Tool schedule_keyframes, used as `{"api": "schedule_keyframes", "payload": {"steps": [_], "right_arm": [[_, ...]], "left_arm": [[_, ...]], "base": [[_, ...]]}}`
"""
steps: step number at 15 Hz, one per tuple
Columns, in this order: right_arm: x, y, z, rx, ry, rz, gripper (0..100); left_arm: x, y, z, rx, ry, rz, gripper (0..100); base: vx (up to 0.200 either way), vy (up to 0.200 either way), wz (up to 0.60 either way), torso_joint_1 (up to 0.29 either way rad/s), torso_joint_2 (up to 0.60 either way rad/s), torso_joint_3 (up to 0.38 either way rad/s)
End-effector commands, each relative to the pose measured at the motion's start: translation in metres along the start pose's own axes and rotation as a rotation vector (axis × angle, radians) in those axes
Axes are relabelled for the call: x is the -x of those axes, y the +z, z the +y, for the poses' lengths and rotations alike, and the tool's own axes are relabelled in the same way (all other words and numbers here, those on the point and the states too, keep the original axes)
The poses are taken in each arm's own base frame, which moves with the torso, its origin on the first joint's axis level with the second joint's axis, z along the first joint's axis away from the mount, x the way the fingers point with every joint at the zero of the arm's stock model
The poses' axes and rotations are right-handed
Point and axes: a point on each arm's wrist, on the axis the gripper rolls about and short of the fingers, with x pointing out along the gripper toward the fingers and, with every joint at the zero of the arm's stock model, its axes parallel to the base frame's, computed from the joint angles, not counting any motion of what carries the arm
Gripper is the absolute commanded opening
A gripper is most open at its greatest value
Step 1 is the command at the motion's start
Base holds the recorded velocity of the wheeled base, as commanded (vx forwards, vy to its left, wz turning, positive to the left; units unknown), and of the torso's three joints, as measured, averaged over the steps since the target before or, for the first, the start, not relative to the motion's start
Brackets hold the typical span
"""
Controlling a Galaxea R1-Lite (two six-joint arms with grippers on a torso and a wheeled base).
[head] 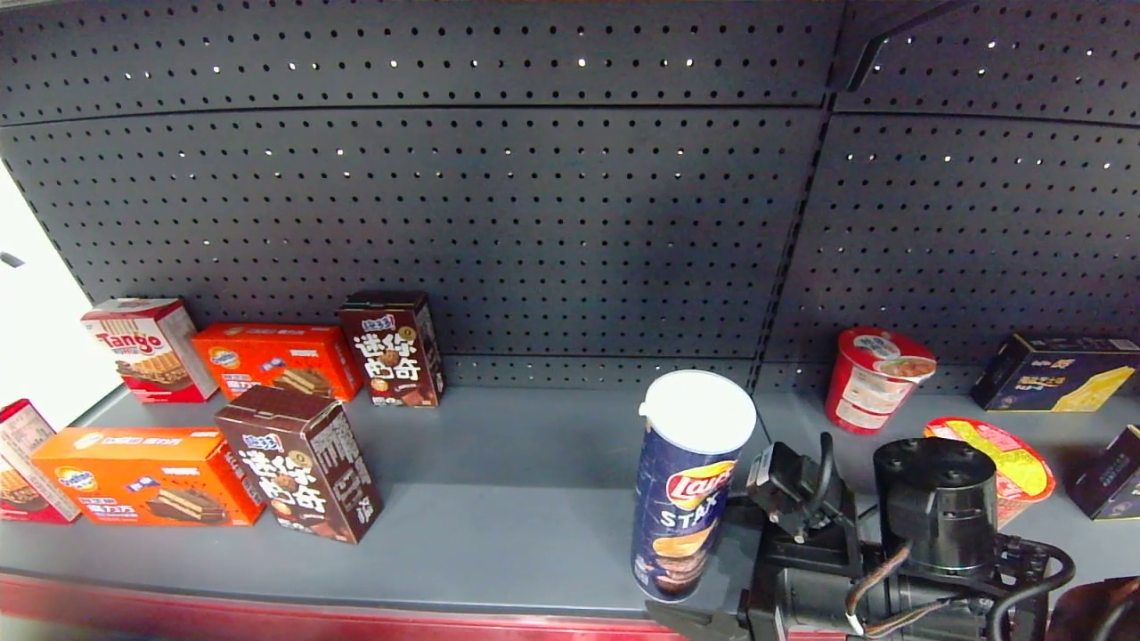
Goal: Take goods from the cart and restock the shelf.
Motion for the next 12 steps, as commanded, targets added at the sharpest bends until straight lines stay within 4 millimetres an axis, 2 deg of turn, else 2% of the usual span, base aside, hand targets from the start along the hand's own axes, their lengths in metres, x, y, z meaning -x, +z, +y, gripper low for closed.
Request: {"api": "schedule_keyframes", "payload": {"steps": [1, 3, 4, 6, 8, 11, 12], "right_arm": [[0.003, -0.001, -0.001, -0.004, -0.013, 0.005, 100], [0.004, 0.006, -0.012, -0.008, -0.108, -0.019, 100], [0.012, 0.014, -0.016, -0.001, -0.135, -0.051, 100], [0.024, 0.024, -0.012, 0.013, -0.144, -0.086, 100], [0.045, 0.041, -0.004, 0.035, -0.150, -0.138, 100], [0.075, 0.054, 0.010, 0.045, -0.150, -0.160, 100], [0.075, 0.054, 0.010, 0.045, -0.150, -0.160, 100]], "left_arm": [[0.000, -0.001, 0.000, 0.001, 0.000, -0.001, 0], [0.001, -0.001, 0.000, 0.002, 0.001, -0.007, 0], [0.002, -0.002, 0.000, 0.002, 0.001, -0.010, 0], [0.003, -0.005, 0.000, 0.004, 0.002, 0.012, 0], [0.004, -0.004, 0.000, 0.001, -0.004, 0.012, 0], [0.004, -0.001, 0.000, -0.001, -0.012, 0.001, 0], [0.004, -0.001, 0.000, -0.001, -0.012, 0.001, 0]], "base": [[0.000, 0.000, 0.00, 0.000, 0.00, 0.000], [0.000, 0.000, 0.00, 0.000, 0.00, 0.000], [0.000, 0.000, 0.00, 0.000, 0.00, 0.000], [0.000, 0.000, 0.00, 0.000, 0.00, 0.000], [0.000, 0.000, 0.00, 0.000, 0.00, 0.000], [0.000, 0.000, 0.00, 0.000, 0.00, 0.000], [0.000, 0.000, 0.00, 0.000, 0.00, 0.000]]}}
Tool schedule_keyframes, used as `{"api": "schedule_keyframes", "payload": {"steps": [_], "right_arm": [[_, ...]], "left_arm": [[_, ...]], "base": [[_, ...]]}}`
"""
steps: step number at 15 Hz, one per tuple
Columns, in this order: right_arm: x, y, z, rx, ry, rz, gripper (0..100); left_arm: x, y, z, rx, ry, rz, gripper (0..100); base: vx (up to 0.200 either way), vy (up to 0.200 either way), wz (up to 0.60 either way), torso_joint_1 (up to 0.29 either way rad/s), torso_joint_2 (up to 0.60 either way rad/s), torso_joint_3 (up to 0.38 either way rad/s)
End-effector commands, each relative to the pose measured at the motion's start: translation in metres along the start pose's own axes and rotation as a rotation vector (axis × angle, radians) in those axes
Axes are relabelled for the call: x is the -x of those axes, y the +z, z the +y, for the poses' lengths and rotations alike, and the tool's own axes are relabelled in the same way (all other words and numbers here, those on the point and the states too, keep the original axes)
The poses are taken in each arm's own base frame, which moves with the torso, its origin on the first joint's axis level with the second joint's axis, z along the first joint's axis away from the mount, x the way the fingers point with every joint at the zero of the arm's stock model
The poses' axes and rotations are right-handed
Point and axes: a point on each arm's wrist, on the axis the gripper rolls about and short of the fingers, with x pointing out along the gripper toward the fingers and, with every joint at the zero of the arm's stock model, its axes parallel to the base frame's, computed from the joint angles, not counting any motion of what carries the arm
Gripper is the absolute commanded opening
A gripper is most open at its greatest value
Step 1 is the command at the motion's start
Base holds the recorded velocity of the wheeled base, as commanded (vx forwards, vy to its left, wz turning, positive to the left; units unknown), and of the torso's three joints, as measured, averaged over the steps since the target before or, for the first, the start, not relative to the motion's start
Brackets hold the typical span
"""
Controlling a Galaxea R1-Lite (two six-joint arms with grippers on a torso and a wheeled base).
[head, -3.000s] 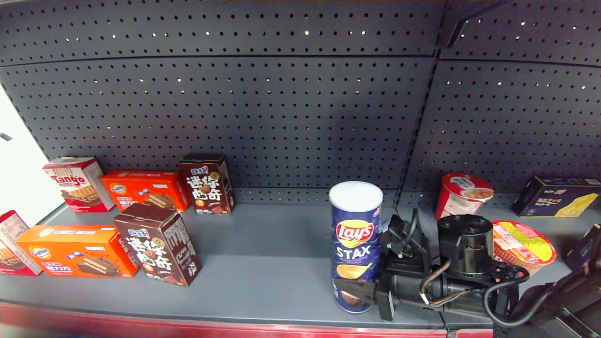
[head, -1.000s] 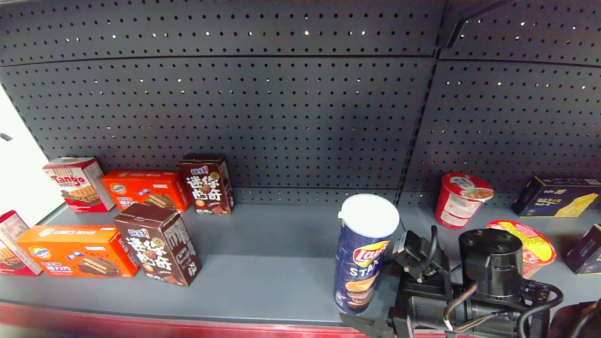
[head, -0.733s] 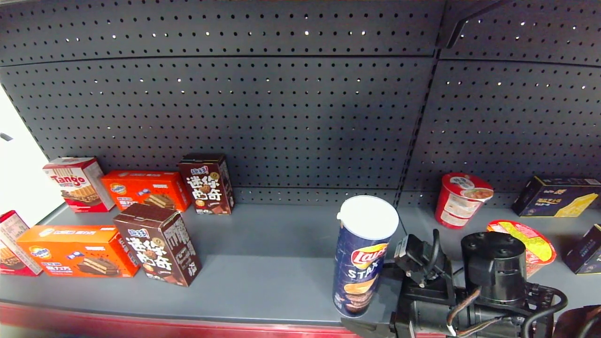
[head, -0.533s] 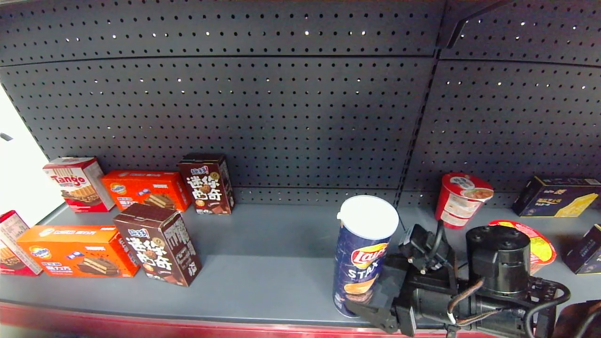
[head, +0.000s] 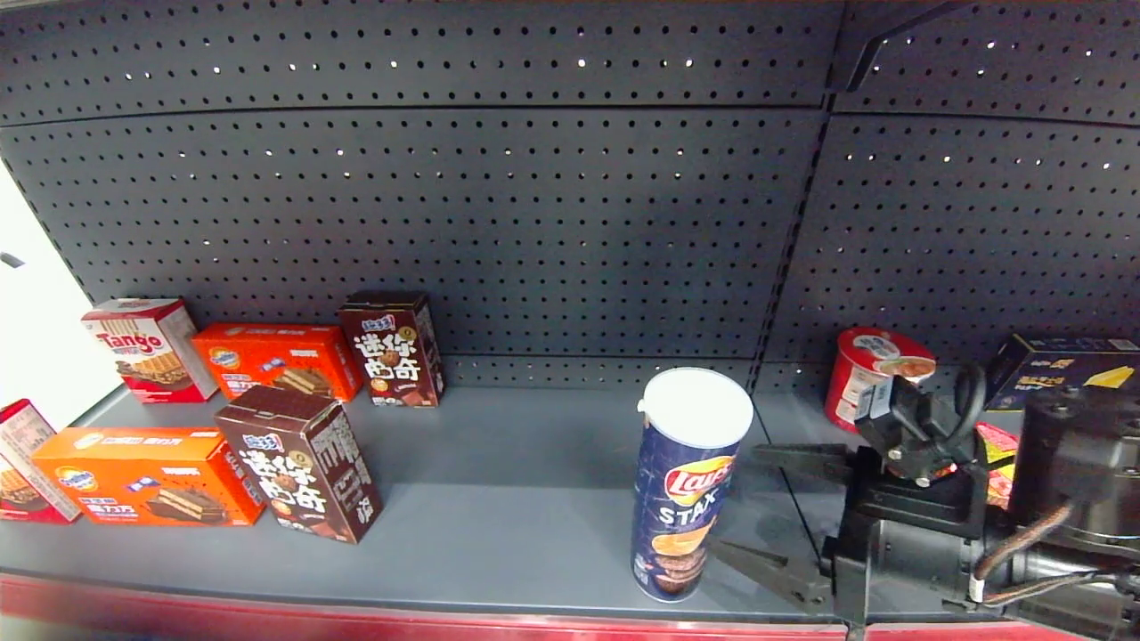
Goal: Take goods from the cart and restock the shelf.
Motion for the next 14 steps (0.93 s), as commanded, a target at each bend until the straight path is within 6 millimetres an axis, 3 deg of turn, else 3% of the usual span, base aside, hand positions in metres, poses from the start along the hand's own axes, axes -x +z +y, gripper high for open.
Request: {"api": "schedule_keyframes", "payload": {"steps": [1, 3, 8, 13, 14], "right_arm": [[0.041, 0.025, 0.014, 0.025, 0.005, -0.067, 100], [0.059, 0.033, 0.019, 0.030, -0.004, -0.082, 100], [0.110, 0.041, 0.031, 0.007, -0.118, -0.003, 100], [0.158, 0.037, 0.045, -0.089, -0.212, -0.132, 100], [0.182, 0.031, 0.052, -0.117, -0.243, -0.177, 100]], "left_arm": [[0.000, 0.002, 0.000, -0.001, -0.006, -0.004, 0], [-0.001, 0.015, 0.000, -0.002, -0.031, -0.011, 0], [-0.020, 0.070, 0.000, -0.009, -0.182, 0.001, 0], [-0.055, 0.095, -0.009, -0.031, -0.390, 0.097, 0], [-0.071, 0.099, -0.017, -0.041, -0.449, 0.117, 0]], "base": [[0.000, 0.000, 0.00, 0.000, 0.00, 0.000], [0.000, 0.000, 0.00, 0.000, 0.00, 0.000], [0.000, 0.000, 0.00, 0.000, 0.00, 0.000], [0.000, 0.000, 0.00, 0.000, 0.00, 0.000], [0.000, 0.000, 0.00, 0.000, 0.00, 0.000]]}}
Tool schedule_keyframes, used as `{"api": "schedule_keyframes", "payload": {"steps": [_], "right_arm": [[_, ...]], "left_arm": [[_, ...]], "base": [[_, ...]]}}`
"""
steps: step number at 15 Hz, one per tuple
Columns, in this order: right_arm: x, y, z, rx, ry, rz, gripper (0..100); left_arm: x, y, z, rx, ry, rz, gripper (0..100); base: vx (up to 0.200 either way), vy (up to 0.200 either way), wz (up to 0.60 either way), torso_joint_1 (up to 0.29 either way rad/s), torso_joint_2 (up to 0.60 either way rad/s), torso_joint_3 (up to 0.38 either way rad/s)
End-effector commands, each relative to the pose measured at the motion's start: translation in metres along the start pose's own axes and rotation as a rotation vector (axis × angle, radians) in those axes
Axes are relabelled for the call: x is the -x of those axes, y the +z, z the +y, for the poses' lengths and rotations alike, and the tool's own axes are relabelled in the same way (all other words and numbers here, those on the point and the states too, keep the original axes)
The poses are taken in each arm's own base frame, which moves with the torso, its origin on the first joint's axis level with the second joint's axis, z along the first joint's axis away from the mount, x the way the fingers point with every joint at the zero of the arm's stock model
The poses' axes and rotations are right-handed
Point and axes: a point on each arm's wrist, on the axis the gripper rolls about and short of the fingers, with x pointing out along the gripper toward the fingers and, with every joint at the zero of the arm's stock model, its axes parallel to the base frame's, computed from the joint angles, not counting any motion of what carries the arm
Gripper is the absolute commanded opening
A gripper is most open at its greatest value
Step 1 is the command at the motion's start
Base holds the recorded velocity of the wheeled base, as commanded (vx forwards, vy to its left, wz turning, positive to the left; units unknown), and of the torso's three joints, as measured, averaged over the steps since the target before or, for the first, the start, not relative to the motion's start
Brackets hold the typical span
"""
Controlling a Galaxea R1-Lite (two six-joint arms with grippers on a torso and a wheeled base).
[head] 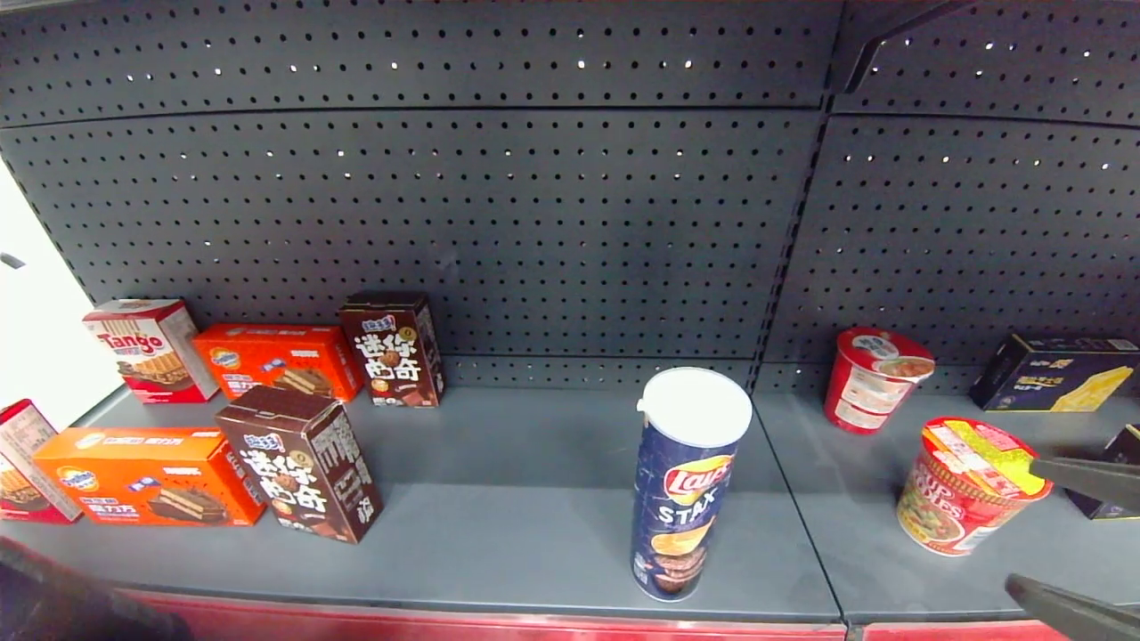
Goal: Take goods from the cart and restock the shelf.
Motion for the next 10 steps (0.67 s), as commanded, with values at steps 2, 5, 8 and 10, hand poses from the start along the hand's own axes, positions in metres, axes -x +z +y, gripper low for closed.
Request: {"api": "schedule_keyframes", "payload": {"steps": [2, 5, 8, 10], "right_arm": [[0.060, -0.012, 0.004, -0.034, -0.096, -0.102, 100], [0.077, -0.022, 0.004, -0.041, -0.219, -0.140, 100], [0.088, -0.029, 0.007, -0.051, -0.337, -0.165, 100], [0.094, -0.034, 0.009, -0.053, -0.347, -0.168, 100]], "left_arm": [[-0.053, 0.015, -0.001, -0.002, -0.083, 0.069, 0], [-0.089, 0.021, -0.002, 0.005, -0.155, 0.074, 0], [-0.129, 0.020, 0.003, 0.006, -0.161, 0.124, 0], [-0.151, 0.015, 0.003, 0.020, -0.230, 0.151, 0]], "base": [[0.000, 0.000, 0.00, 0.000, 0.00, 0.000], [0.000, 0.000, 0.00, 0.000, 0.00, 0.000], [0.000, 0.000, 0.00, 0.000, 0.00, 0.000], [0.000, 0.000, 0.00, 0.000, 0.00, 0.000]]}}
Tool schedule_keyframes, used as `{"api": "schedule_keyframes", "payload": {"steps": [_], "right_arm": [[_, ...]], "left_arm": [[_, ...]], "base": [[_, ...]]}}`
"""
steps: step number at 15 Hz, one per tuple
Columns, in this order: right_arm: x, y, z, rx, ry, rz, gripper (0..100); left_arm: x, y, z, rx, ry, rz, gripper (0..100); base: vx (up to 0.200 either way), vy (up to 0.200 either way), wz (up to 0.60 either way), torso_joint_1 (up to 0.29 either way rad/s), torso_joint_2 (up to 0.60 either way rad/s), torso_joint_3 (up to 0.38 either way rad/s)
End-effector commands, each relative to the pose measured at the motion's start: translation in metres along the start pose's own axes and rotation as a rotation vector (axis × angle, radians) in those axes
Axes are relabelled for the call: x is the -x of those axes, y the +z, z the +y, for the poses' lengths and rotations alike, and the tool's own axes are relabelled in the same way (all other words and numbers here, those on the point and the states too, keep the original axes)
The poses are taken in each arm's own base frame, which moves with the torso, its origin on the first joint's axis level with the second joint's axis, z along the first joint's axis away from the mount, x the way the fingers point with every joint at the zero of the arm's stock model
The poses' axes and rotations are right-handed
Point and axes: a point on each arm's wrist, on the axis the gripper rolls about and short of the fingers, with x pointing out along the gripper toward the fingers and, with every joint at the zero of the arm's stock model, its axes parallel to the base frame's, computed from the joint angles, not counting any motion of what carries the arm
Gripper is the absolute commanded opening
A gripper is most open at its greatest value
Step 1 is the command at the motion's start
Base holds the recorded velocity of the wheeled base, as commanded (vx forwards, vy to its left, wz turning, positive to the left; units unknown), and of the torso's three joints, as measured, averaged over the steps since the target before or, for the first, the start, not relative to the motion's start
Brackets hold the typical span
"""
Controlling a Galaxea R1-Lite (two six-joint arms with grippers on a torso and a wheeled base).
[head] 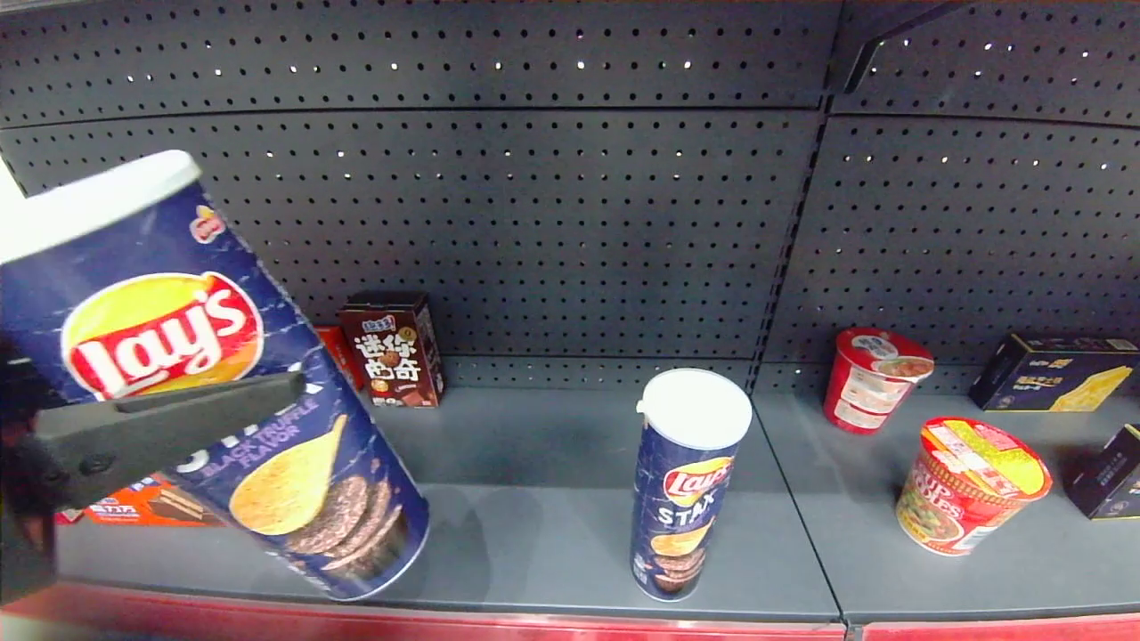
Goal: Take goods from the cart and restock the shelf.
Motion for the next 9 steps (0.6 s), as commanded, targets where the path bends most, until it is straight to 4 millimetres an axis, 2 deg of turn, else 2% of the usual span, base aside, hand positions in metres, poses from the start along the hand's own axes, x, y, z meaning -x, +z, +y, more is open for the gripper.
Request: {"api": "schedule_keyframes", "payload": {"steps": [1, 2, 3, 4, 5, 9], "right_arm": [[0.010, -0.002, 0.000, -0.003, -0.012, -0.036, 100], [0.011, -0.004, 0.000, -0.002, -0.013, -0.033, 100], [0.012, -0.004, 0.000, -0.003, -0.013, -0.035, 100], [0.014, -0.006, -0.001, -0.004, -0.013, -0.036, 100], [0.015, -0.009, -0.001, -0.004, -0.013, -0.033, 100], [0.022, -0.017, -0.001, -0.004, -0.015, -0.023, 100]], "left_arm": [[-0.032, -0.008, 0.010, 0.032, -0.068, 0.087, 0], [-0.048, -0.012, 0.019, 0.035, -0.071, 0.118, 0], [-0.053, -0.013, 0.022, 0.027, -0.066, 0.120, 0], [-0.081, -0.016, 0.041, -0.031, -0.035, 0.101, 0], [-0.099, -0.020, 0.055, -0.057, -0.029, 0.092, 0], [-0.153, -0.020, 0.080, -0.087, -0.063, 0.108, 0]], "base": [[0.000, 0.000, 0.00, 0.000, 0.00, 0.000], [0.000, 0.000, 0.00, 0.000, 0.00, 0.000], [0.000, 0.000, 0.00, 0.000, 0.00, 0.000], [0.000, 0.000, 0.00, 0.000, 0.00, 0.000], [0.000, 0.000, 0.00, 0.000, 0.00, 0.000], [0.000, 0.000, 0.00, 0.000, 0.00, 0.000]]}}
